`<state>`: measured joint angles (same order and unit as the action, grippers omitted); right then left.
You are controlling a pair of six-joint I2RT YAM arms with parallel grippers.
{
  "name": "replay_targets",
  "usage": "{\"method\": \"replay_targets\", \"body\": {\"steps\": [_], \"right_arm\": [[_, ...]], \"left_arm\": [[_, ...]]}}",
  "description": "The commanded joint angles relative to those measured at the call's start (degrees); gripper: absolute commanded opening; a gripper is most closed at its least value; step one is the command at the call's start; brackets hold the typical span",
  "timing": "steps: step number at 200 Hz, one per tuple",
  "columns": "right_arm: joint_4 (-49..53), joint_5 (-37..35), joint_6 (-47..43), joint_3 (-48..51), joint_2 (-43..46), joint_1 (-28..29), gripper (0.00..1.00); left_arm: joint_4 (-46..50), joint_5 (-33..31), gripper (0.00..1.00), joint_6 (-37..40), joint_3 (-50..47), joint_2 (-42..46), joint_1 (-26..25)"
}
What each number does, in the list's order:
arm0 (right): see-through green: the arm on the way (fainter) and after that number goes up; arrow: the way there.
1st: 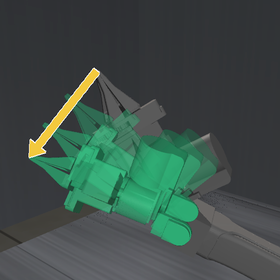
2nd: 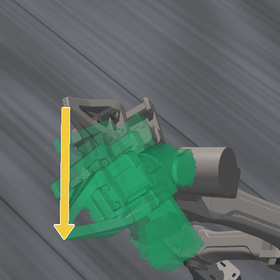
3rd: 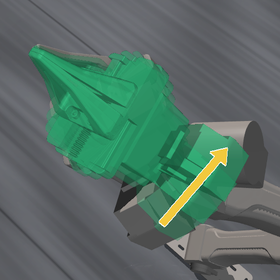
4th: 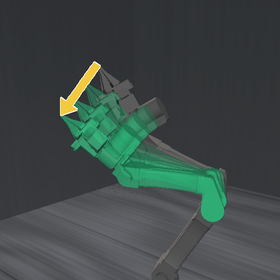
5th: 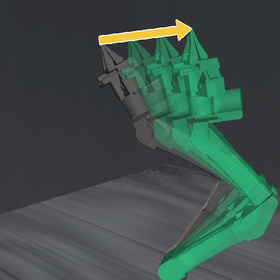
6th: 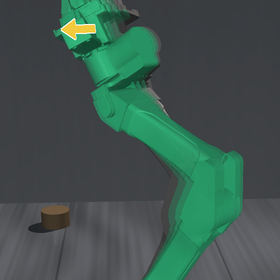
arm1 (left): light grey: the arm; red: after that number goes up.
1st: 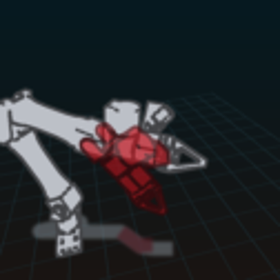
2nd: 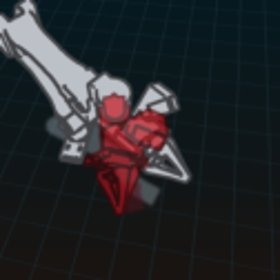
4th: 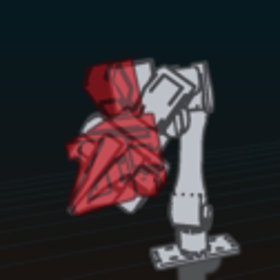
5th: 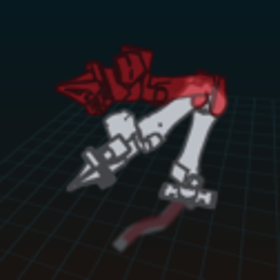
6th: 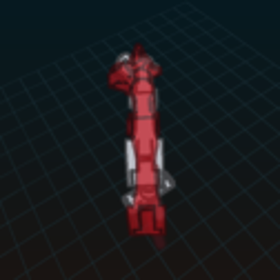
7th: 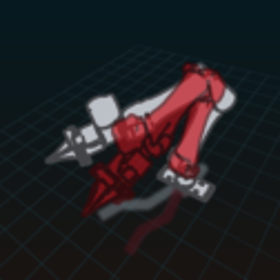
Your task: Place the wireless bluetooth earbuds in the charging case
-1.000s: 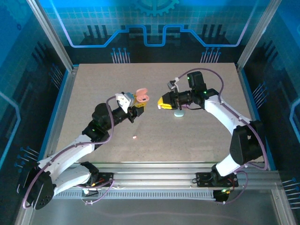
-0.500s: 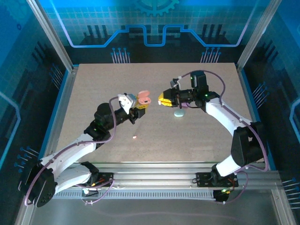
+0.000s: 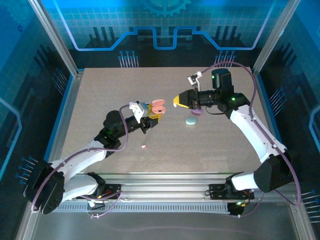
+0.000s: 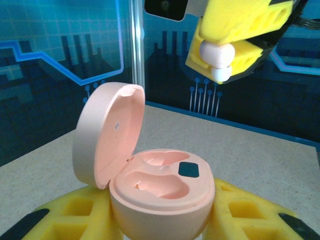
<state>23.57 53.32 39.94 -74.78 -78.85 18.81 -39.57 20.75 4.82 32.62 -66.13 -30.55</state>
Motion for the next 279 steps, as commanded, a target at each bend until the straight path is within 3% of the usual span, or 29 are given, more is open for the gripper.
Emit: {"method": "replay_targets", "body": {"steps": [1,81,279], "right_arm": [[4.6,-1.0,-5.9,-1.9,0.3,1.6,0.23],[6.9,-2.3,-10.1,-4.6,-1.3,4.7,0.23],[3.0,-4.0,-7.3,-4.3,-3.2,7.0,0.23]], "left_arm": [[-6.3,5.7,0.32,0.2,1.2,-1.3,-0.1],[-10.7,9.9,0.32,-3.6,2.3,-3.5,-0.2],[-11.0,12.5,0.32,-6.1,3.2,-3.4,-0.3]]}}
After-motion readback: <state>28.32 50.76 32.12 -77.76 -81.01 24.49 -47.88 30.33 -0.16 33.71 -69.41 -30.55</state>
